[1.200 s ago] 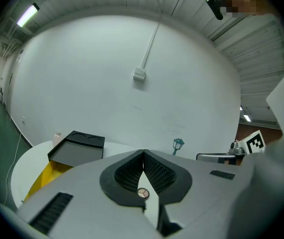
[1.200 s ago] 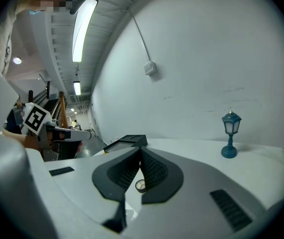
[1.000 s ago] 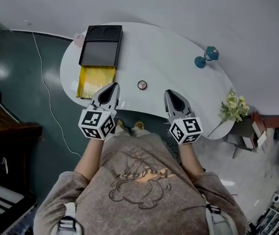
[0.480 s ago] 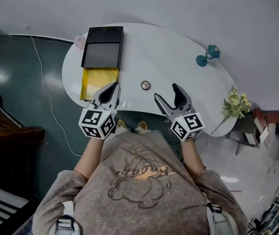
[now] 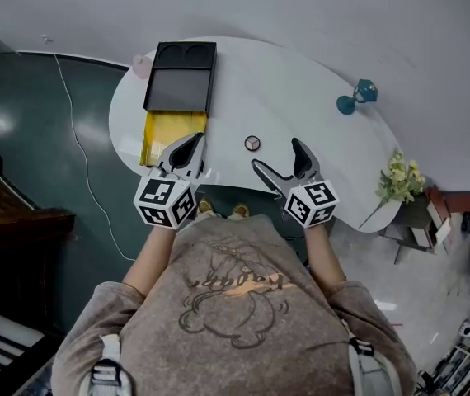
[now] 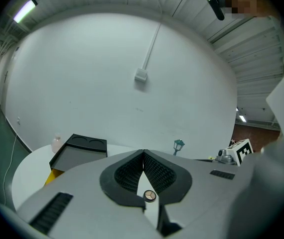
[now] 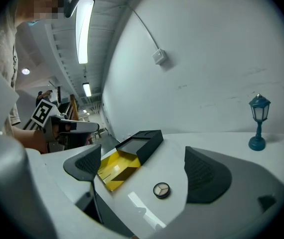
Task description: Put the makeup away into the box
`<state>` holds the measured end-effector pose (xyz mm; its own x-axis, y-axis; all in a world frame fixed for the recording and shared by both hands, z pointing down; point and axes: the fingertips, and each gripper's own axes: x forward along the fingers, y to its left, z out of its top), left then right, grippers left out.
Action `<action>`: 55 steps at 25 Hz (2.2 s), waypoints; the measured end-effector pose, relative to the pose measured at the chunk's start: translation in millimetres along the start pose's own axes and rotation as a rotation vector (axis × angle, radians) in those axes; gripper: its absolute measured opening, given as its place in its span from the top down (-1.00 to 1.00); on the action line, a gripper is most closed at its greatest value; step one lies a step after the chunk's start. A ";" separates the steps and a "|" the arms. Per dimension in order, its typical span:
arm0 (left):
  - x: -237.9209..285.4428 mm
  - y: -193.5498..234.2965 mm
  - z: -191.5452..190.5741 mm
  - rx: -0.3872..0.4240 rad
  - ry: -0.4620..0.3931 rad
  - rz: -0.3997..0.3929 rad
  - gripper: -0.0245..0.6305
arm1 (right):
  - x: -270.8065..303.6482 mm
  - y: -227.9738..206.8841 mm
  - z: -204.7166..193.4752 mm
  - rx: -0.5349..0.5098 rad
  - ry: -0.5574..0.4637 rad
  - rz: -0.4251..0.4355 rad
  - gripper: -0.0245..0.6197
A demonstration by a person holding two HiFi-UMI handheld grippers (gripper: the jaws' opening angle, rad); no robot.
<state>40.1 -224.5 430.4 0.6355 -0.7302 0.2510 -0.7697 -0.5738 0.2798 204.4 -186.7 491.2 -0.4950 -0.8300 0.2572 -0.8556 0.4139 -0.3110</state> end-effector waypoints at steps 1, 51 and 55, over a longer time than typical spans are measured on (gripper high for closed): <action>-0.4 1.1 0.1 -0.002 -0.002 0.001 0.86 | 4.2 -0.2 -4.3 -0.003 0.014 0.003 -0.67; -58.7 69.9 -18.2 -0.043 0.012 0.153 0.86 | 109.6 -55.8 -164.6 -0.262 0.524 -0.173 0.11; -57.6 68.2 -18.4 -0.045 0.013 0.153 0.86 | 110.8 -55.2 -163.9 -0.249 0.523 -0.179 0.19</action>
<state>-47.9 -214.7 452.0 0.5124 -0.8025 0.3056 -0.8541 -0.4393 0.2785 171.9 -240.2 686.9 -0.2951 -0.6268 0.7211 -0.9109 0.4124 -0.0144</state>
